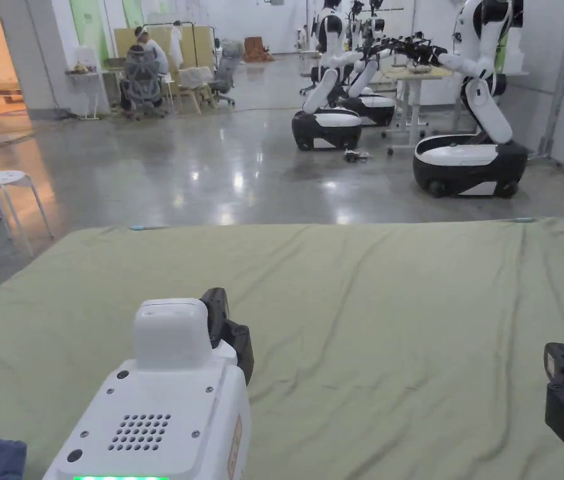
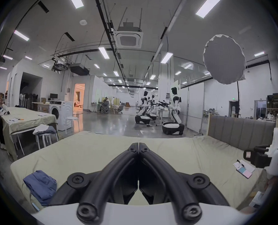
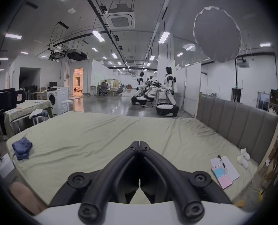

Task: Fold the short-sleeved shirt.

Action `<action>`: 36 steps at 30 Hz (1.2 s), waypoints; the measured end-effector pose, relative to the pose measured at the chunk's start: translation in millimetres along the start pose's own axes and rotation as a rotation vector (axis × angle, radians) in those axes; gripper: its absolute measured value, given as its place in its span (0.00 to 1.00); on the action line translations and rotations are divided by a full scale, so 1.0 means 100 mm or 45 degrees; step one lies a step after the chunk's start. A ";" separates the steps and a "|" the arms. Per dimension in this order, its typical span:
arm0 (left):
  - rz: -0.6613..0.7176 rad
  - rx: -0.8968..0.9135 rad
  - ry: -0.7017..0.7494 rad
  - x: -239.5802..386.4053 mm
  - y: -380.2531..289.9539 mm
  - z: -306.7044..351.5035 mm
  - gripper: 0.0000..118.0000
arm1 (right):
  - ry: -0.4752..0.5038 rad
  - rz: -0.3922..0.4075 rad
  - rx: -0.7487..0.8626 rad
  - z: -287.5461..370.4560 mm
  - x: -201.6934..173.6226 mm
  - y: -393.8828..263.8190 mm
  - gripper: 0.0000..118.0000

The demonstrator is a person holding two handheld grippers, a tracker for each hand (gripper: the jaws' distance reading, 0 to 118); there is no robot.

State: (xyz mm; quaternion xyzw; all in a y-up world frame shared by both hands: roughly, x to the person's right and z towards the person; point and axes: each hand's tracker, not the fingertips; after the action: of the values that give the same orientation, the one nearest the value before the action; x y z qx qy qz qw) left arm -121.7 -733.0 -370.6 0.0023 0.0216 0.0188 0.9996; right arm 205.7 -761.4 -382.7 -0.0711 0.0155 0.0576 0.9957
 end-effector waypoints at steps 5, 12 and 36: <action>-0.031 -0.011 -0.003 0.03 -0.03 0.03 0.00 | -0.049 0.027 0.051 0.10 -0.02 0.05 0.00; -0.030 -0.041 0.006 0.02 -0.08 0.06 0.00 | -0.075 0.033 0.076 0.11 -0.06 0.00 0.00; -0.098 -0.056 0.028 0.01 -0.16 0.06 1.00 | -0.038 0.039 0.051 0.00 -0.11 -0.10 1.00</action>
State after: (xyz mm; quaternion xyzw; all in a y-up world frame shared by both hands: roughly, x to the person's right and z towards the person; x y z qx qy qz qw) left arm -119.9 -748.8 -364.7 -0.0209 0.0324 -0.0192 0.9991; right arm 196.2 -772.4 -381.1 -0.0500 0.0027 0.0735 0.9960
